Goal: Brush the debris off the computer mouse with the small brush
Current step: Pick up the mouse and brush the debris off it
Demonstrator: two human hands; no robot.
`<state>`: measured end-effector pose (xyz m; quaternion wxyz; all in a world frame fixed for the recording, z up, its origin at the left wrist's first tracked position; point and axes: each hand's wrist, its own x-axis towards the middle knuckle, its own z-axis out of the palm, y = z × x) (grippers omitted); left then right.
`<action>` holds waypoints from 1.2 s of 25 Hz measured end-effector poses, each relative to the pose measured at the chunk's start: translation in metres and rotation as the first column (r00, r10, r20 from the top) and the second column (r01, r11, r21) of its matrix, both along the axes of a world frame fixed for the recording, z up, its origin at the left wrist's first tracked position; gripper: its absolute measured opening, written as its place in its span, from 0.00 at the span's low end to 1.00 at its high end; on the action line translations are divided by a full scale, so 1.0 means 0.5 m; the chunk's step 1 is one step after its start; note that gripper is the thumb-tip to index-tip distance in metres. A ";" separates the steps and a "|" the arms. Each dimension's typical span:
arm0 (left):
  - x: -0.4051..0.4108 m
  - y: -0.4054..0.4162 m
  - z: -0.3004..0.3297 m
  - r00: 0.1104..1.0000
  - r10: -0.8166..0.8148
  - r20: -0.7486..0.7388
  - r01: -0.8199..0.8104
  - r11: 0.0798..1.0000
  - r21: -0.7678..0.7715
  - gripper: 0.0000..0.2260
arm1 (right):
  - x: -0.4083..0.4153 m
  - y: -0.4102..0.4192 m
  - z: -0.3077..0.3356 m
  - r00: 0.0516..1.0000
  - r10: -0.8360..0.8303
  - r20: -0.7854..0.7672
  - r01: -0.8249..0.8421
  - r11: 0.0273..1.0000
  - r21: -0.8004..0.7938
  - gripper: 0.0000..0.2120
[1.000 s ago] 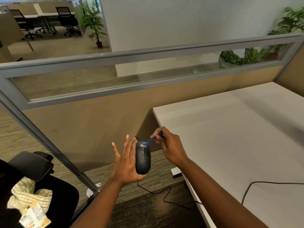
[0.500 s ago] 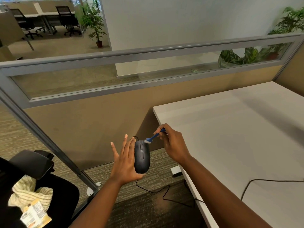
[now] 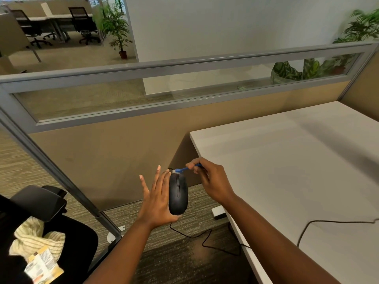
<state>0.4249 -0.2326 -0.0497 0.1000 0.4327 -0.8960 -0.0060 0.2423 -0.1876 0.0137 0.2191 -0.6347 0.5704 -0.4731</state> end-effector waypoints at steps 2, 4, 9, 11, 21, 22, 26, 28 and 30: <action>-0.001 -0.001 0.000 1.000 0.005 0.009 -0.005 1.000 0.001 0.57 | -0.001 0.001 -0.003 0.998 0.004 -0.055 -0.003 0.999 0.032 0.07; -0.001 -0.003 0.001 1.000 0.014 0.014 -0.014 1.000 0.004 0.57 | -0.006 -0.001 -0.005 0.994 -0.074 -0.078 0.078 0.996 0.046 0.07; -0.011 -0.011 0.000 1.000 0.025 0.007 -0.025 1.000 0.008 0.56 | -0.011 0.005 -0.003 0.995 -0.003 -0.101 0.002 1.000 -0.016 0.07; -0.018 -0.017 -0.002 0.999 0.037 -0.003 -0.037 0.999 0.008 0.56 | -0.011 0.011 -0.006 0.993 0.016 -0.117 -0.016 1.000 -0.001 0.07; -0.057 -0.053 -0.006 0.999 0.031 -0.013 -0.030 0.998 0.053 0.57 | -0.051 0.015 -0.016 0.997 -0.007 -0.072 0.007 1.000 0.009 0.07; -0.062 -0.052 -0.006 1.000 0.022 -0.012 -0.022 0.999 0.049 0.57 | -0.051 0.012 -0.016 0.998 -0.009 -0.070 0.008 1.000 -0.018 0.07; -0.074 -0.049 -0.009 0.999 0.009 -0.039 -0.008 0.999 0.043 0.57 | -0.039 0.013 -0.019 0.988 0.109 -0.111 -0.110 0.994 -0.009 0.09; -0.072 -0.052 -0.010 0.998 0.022 -0.056 -0.019 0.998 0.052 0.57 | -0.034 0.018 -0.026 0.958 0.189 -0.215 -0.192 0.981 0.006 0.09; -0.069 -0.058 -0.012 0.997 0.038 -0.062 -0.034 0.998 0.061 0.57 | -0.034 0.023 -0.028 0.930 0.259 -0.260 -0.260 0.965 0.030 0.09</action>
